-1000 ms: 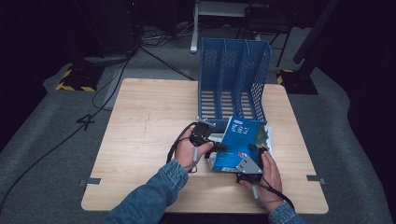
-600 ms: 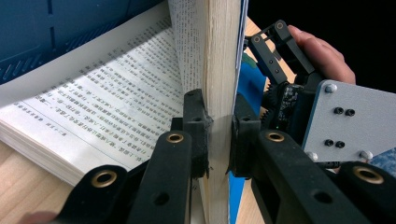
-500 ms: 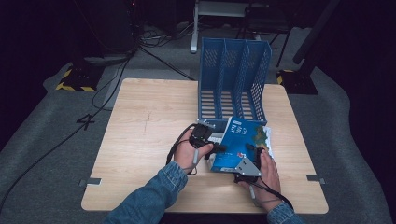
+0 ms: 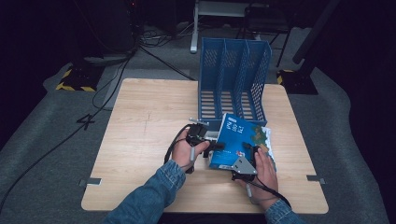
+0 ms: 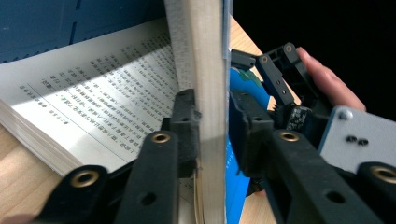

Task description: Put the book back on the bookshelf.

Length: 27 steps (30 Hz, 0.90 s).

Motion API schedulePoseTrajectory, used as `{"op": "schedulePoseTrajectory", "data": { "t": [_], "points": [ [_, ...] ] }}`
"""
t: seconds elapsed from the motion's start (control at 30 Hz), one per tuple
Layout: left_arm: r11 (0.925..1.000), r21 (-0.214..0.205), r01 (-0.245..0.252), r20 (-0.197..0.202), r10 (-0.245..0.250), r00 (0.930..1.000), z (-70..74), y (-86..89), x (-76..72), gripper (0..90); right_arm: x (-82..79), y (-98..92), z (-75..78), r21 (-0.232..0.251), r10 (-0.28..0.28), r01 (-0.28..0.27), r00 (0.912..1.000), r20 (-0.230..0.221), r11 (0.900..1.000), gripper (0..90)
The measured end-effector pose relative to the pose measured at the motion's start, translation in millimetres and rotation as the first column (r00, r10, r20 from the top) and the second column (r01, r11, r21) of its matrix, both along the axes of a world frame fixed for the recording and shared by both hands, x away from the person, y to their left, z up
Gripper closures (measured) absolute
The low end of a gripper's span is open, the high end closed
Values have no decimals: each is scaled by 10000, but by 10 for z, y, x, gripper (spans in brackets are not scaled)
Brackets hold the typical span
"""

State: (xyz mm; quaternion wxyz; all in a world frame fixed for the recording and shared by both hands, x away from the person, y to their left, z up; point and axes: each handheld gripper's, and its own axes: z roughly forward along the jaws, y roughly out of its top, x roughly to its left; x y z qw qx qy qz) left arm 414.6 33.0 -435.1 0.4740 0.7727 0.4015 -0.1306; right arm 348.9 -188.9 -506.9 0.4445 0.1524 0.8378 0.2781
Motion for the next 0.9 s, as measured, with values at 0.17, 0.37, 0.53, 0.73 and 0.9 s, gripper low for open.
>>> {"op": "schedulePoseTrajectory", "data": {
  "t": [0.17, 0.37, 0.53, 0.73, 0.9],
  "points": [
    [9995, -186, -258, 88, 260, 9996, -50, 25, -8, 604, -27, 50, 39, -588, -41, 39, 10000, -31, 9983, 155],
    [9963, -86, -855, 274, 857, 9959, -211, 78, -1, 542, -113, 131, 141, -1416, -42, 87, 9995, 318, 9899, 431],
    [9916, 139, -1284, 875, 1267, 9881, -197, 211, -34, 479, -116, 164, 184, -1910, -145, 211, 9993, 358, 9814, 529],
    [9858, -299, -1652, 1143, 1676, 9792, -183, 485, -69, 463, -88, 163, 235, -1949, -102, 37, 9994, -323, 9808, 578],
    [9689, 411, -2441, 1300, 2371, 9628, -233, 772, -37, 464, -87, 159, 304, -2035, 21, -132, 9985, -547, 9790, 589]
  ]
}}
